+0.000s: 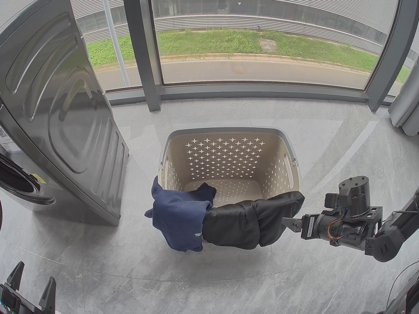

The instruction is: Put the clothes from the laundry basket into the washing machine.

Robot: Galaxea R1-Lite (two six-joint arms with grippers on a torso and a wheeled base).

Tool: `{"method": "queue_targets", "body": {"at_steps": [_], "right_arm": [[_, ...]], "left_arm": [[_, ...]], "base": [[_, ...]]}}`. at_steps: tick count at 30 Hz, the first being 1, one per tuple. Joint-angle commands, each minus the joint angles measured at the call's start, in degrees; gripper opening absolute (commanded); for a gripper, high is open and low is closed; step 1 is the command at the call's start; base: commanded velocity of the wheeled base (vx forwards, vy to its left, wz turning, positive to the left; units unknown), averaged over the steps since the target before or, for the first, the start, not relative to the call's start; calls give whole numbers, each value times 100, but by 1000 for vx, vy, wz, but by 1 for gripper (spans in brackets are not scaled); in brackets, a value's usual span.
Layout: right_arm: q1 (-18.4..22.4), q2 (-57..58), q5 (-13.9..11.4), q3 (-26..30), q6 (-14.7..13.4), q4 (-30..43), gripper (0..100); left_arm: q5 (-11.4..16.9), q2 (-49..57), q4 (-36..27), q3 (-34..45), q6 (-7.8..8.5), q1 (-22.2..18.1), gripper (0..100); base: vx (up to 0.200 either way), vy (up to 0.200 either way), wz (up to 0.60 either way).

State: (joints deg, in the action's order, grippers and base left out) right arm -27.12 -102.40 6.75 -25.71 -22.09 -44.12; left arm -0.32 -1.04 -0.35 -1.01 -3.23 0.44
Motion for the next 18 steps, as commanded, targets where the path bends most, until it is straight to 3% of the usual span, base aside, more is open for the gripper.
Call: {"method": "queue_targets", "body": {"at_steps": [1, 11, 18], "right_arm": [[-100, -553, 10, -180, -41, -53, 100], [-39, -1221, 10, -786, -384, -62, 100], [102, -1678, 10, -1050, -349, -449, 100]], "left_arm": [[-3, 95, 0, 92, -2, 0, 100], [-3, 95, 0, 92, -2, 0, 100], [-3, 95, 0, 92, -2, 0, 100]], "base": [[0, 0, 0], [0, 0, 0], [0, 0, 0]]}}
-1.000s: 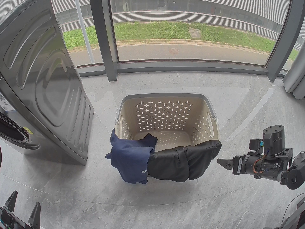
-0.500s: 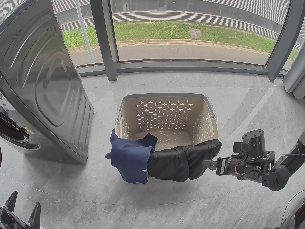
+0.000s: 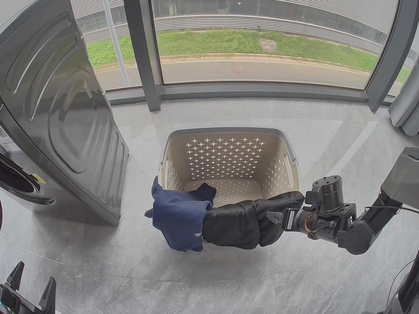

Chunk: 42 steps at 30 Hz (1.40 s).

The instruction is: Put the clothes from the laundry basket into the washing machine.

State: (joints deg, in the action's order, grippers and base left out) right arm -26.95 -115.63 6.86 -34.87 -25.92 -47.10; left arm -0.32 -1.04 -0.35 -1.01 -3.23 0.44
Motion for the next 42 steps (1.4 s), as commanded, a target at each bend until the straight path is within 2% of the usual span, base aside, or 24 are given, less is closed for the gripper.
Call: {"method": "queue_targets", "body": {"at_steps": [1, 16, 17, 32, 42], "right_arm": [[94, -417, -1, -161, 43, -194, 100], [199, -654, -1, -592, 17, -255, 100], [190, -654, -1, -600, 17, -255, 0], [111, -619, -10, -521, -27, -255, 0], [-407, 409, -1, 191, -177, -255, 0]], "left_arm": [[-3, 95, 0, 92, -2, 0, 100], [-3, 95, 0, 92, -2, 0, 100], [-3, 95, 0, 84, -2, 0, 100], [-3, 95, 0, 92, -11, 0, 100], [-3, 95, 0, 92, -11, 0, 100]], "base": [[0, 0, 0], [0, 0, 0], [0, 0, 0], [0, 0, 0], [0, 0, 0]]}}
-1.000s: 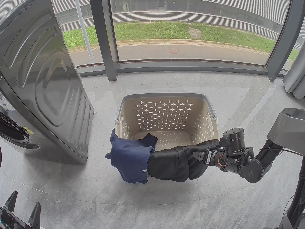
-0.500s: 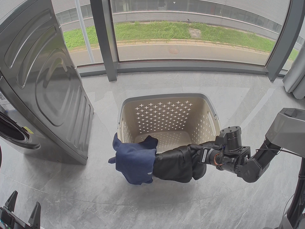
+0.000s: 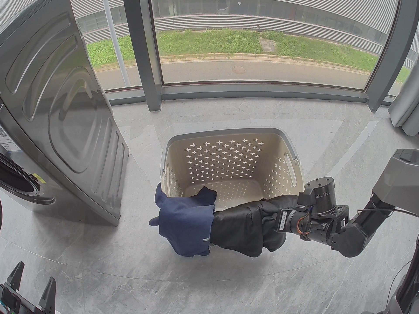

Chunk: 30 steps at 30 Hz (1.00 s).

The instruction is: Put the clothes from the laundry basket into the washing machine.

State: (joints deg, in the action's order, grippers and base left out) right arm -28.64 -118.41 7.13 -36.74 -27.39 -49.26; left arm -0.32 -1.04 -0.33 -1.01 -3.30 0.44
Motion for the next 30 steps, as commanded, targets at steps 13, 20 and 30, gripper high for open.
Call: {"method": "queue_targets", "body": {"at_steps": [13, 20, 30], "right_arm": [[-283, 2305, -36, 739, -91, -31, 0], [-696, 3263, -28, 862, 32, 48, 0], [-705, 3658, -28, 871, 691, -22, 0]], "left_arm": [[-3, 95, -2, 92, -4, 0, 100], [-3, 95, -2, 84, 5, 0, 100], [-3, 95, -2, 84, 23, 0, 100]], "base": [[0, 0, 0], [0, 0, 0], [0, 0, 0]]}}
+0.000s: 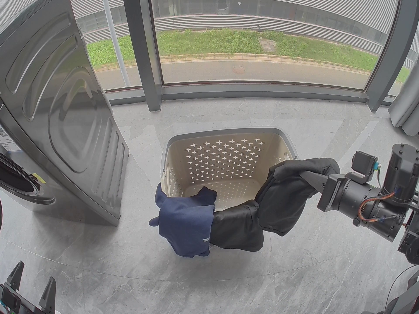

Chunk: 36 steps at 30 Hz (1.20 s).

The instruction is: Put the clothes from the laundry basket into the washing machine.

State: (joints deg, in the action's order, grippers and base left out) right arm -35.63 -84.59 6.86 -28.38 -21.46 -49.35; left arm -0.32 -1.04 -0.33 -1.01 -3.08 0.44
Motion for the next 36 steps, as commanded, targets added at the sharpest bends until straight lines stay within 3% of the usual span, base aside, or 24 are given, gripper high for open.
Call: {"method": "queue_targets", "body": {"at_steps": [1, 4, 11, 14, 23, 36], "right_arm": [[4, 303, -1, 43, 150, -13, 0], [-5, 426, -10, -45, 300, 4, 0], [74, 452, -308, -282, 388, 83, 0], [92, 452, -282, -159, 388, 74, 0], [188, 479, -256, 78, 493, -13, 0], [180, 487, -159, 78, 493, 4, 0]], "left_arm": [[-3, 95, -2, 92, 1, 0, 100], [-3, 95, -2, 84, 10, 0, 100], [5, 95, -2, 92, 36, 0, 100], [-3, 95, -2, 84, 36, 0, 100], [5, 95, -2, 84, 27, 0, 100], [-3, 95, -2, 92, 1, 0, 100]], "base": [[0, 0, 0], [-133, 0, 0], [-200, 0, 0], [-200, 0, 0], [0, 0, 0], [0, 200, 0]]}}
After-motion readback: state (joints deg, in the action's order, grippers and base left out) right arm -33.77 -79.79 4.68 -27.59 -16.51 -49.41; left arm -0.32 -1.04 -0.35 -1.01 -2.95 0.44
